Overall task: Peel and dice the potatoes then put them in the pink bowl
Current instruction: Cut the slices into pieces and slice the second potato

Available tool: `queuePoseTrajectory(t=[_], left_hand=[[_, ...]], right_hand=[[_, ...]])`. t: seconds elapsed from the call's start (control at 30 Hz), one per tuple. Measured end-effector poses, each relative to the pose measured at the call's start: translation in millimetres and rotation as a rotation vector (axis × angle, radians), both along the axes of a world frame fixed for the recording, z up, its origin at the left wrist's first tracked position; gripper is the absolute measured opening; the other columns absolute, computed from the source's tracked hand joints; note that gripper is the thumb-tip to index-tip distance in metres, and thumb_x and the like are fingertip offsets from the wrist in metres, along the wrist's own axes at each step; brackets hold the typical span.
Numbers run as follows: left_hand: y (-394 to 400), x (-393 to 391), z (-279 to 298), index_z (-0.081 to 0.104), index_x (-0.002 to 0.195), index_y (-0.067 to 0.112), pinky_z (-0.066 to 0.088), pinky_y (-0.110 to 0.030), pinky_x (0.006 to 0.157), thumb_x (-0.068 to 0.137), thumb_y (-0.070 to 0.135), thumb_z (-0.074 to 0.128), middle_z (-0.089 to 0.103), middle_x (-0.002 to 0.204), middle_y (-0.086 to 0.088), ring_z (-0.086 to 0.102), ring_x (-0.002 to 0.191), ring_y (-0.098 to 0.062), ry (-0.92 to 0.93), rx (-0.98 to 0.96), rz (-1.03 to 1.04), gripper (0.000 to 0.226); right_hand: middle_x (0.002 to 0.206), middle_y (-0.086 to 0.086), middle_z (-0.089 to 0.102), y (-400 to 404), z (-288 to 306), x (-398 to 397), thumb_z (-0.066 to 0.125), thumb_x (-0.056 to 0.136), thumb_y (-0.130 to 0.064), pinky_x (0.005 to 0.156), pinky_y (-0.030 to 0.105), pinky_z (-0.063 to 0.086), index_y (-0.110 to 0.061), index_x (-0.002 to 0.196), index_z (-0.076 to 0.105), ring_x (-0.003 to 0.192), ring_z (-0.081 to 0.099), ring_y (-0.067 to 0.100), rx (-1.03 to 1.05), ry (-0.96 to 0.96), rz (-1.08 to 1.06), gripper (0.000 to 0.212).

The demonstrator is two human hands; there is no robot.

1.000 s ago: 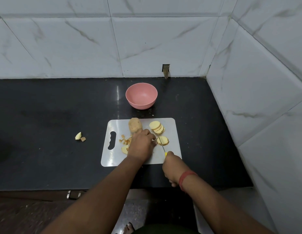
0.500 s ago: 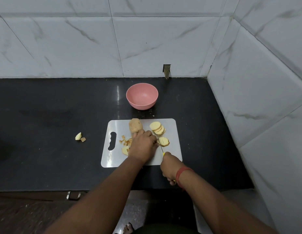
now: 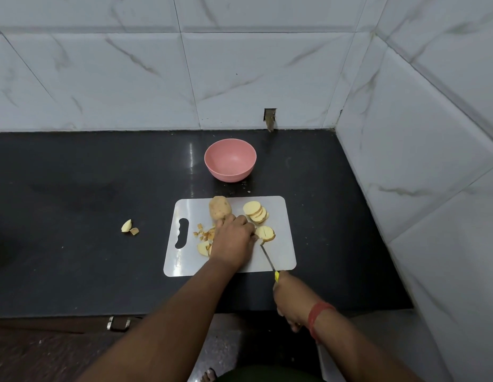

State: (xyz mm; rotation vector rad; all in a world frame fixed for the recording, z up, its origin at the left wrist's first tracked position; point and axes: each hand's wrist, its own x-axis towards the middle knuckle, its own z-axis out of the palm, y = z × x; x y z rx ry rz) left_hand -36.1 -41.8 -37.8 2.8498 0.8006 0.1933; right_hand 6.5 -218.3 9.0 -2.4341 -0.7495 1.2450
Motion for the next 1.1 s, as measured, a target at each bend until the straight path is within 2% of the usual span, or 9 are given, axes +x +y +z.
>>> queuePoseTrajectory(t=[0.1,0.2,0.33,0.43,0.57,0.73,0.83,0.97,1.1], left_hand=[[-2.2,-2.4,-0.4,0.066,0.107,0.023,0.036,-0.039,0.094,0.097,0.038,0.051,0.059,0.107,0.004,0.048,0.105,-0.020,-0.028,0.006,0.012,0.024],[-6.4,-3.2,-0.2,0.061,0.109,0.020,0.036,-0.041,0.095,0.094,0.034,0.049,0.058,0.108,0.000,0.049,0.102,-0.022,-0.075,0.044,-0.027,0.024],[-16.0,10.0,-3.5,0.060,0.124,0.019,0.041,-0.044,0.095,0.096,0.028,0.052,0.059,0.120,-0.003,0.053,0.109,-0.025,-0.084,0.162,-0.369,0.031],[-17.5,18.4,-6.8,0.059,0.130,0.020,0.041,-0.047,0.098,0.096,0.022,0.053,0.058,0.126,-0.004,0.052,0.114,-0.026,0.011,0.236,-0.474,0.034],[-11.9,13.7,-7.8,0.061,0.119,0.018,0.039,-0.046,0.096,0.098,0.021,0.050,0.058,0.120,-0.005,0.052,0.113,-0.027,0.090,0.300,-0.429,0.025],[1.0,2.4,-9.2,0.063,0.109,0.016,0.043,-0.047,0.094,0.095,0.020,0.056,0.058,0.118,-0.009,0.053,0.109,-0.028,0.097,0.295,-0.335,0.016],[4.4,-1.5,-9.0,0.062,0.113,0.016,0.041,-0.048,0.098,0.096,0.022,0.055,0.057,0.120,-0.008,0.051,0.112,-0.028,0.123,0.286,-0.294,0.019],[6.2,-3.1,-9.0,0.058,0.122,0.015,0.037,-0.049,0.103,0.097,0.024,0.053,0.053,0.127,-0.008,0.046,0.117,-0.028,0.146,0.284,-0.225,0.027],[3.4,-2.5,-7.7,0.060,0.120,0.015,0.036,-0.047,0.101,0.099,0.027,0.047,0.056,0.125,-0.007,0.048,0.115,-0.028,0.091,0.256,-0.137,0.028]], right_hand=[[0.078,0.007,0.052,-0.4,7.5,1.8,0.029,0.101,-0.020,0.050,0.027,0.045,-0.009,0.117,0.045,0.055,0.048,0.016,0.092,-0.047,-0.074,0.025],[0.081,0.014,0.059,3.9,18.5,10.9,0.030,0.101,-0.027,0.040,0.027,0.043,-0.014,0.099,0.042,0.048,0.050,0.021,0.223,-0.022,-0.229,0.018],[0.076,0.014,0.060,9.9,23.0,23.7,0.033,0.101,-0.028,0.037,0.023,0.041,-0.016,0.098,0.043,0.043,0.049,0.021,0.386,-0.037,-0.424,0.016],[0.074,0.014,0.059,14.8,25.1,25.9,0.034,0.101,-0.028,0.037,0.024,0.041,-0.016,0.099,0.042,0.041,0.049,0.020,0.417,-0.034,-0.433,0.015],[0.076,0.012,0.060,17.3,23.9,26.1,0.033,0.101,-0.029,0.036,0.021,0.039,-0.017,0.105,0.043,0.042,0.049,0.019,0.396,-0.030,-0.388,0.015],[0.075,0.011,0.059,20.0,21.2,26.5,0.033,0.101,-0.027,0.035,0.021,0.038,-0.016,0.098,0.041,0.043,0.048,0.019,0.352,-0.046,-0.333,0.014],[0.077,0.010,0.060,22.3,22.1,27.0,0.033,0.102,-0.028,0.037,0.021,0.040,-0.017,0.103,0.041,0.048,0.050,0.019,0.321,-0.045,-0.296,0.015],[0.078,0.011,0.059,26.2,22.5,28.0,0.033,0.103,-0.029,0.038,0.023,0.042,-0.017,0.102,0.041,0.049,0.050,0.019,0.311,-0.036,-0.270,0.014],[0.080,0.011,0.059,28.1,21.5,30.6,0.033,0.103,-0.029,0.038,0.023,0.042,-0.017,0.101,0.040,0.049,0.050,0.020,0.294,-0.037,-0.247,0.014]])
